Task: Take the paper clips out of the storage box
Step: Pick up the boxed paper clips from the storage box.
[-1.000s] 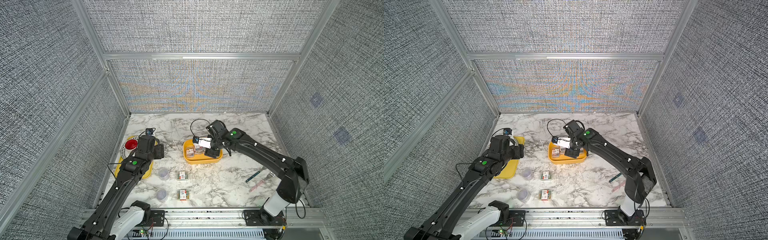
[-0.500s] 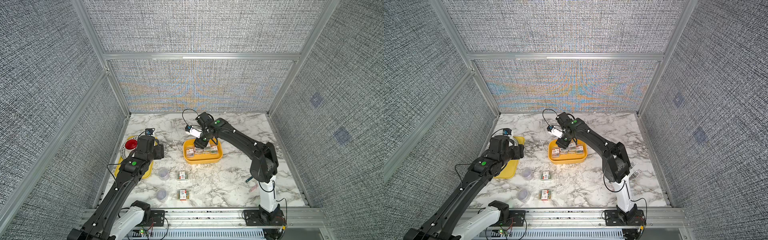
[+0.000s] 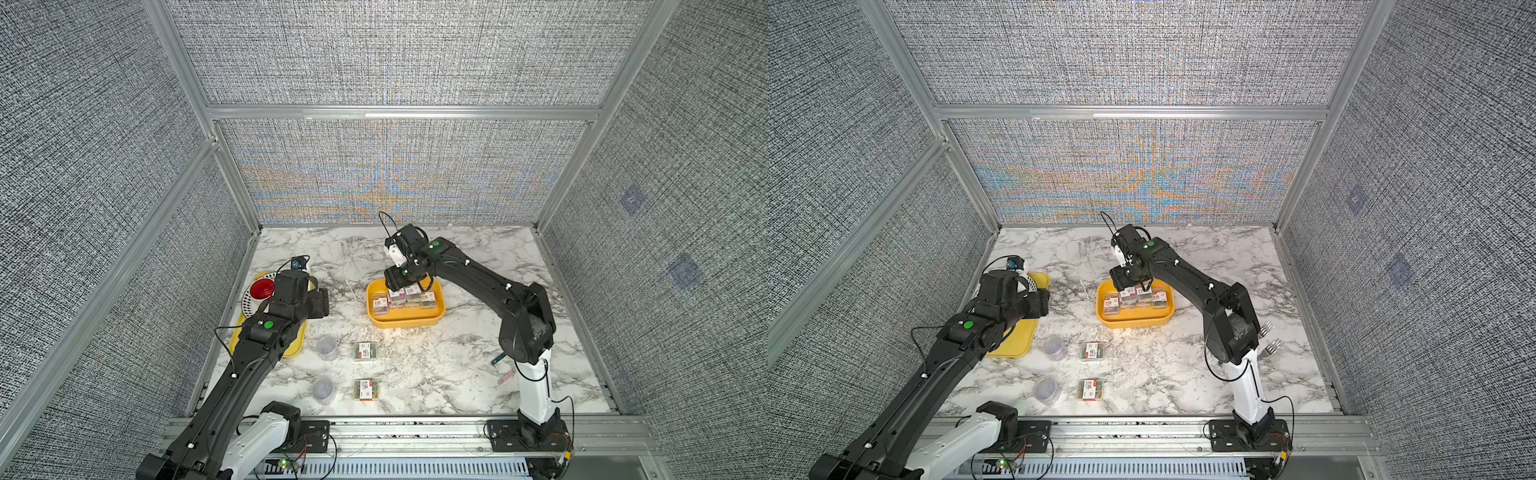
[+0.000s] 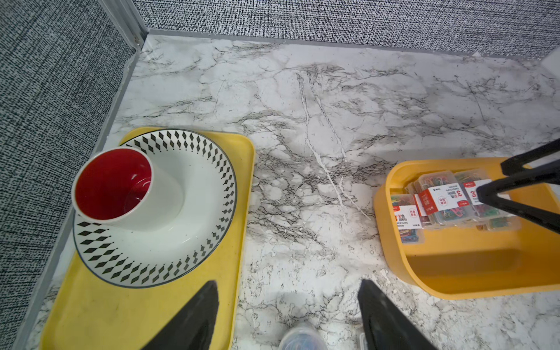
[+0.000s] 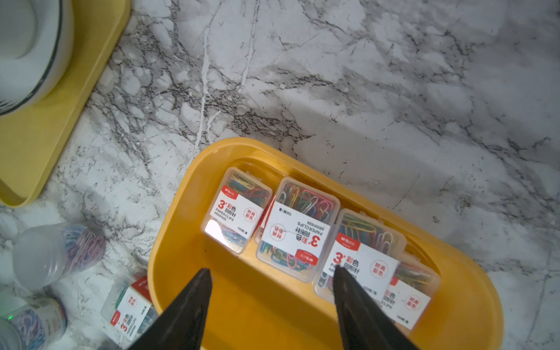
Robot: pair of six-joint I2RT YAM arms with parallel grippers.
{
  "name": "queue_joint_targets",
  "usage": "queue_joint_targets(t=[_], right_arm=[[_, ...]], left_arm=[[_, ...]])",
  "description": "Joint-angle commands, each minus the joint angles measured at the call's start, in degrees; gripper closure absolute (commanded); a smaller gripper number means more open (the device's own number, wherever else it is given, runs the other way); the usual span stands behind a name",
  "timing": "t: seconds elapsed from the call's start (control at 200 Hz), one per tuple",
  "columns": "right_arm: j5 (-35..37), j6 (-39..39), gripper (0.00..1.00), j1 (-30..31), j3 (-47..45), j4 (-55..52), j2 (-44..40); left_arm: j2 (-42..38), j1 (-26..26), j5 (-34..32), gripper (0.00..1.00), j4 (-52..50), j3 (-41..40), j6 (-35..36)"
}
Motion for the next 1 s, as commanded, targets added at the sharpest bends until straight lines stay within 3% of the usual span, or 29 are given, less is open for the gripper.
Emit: queue_joint_targets(t=[0.0, 0.991], right_arm=[[1.02, 4.79, 0.33, 0.33, 0.64, 0.6, 1.39], [6.27, 10.56, 0.35, 0.54, 1.48, -3.1, 7.84]], left_arm=[[0.01, 0.09, 0.87, 0.25, 1.07, 0.28, 0.7], [0.21, 0.97, 2.67, 0.23, 1.05, 0.61, 1.03]])
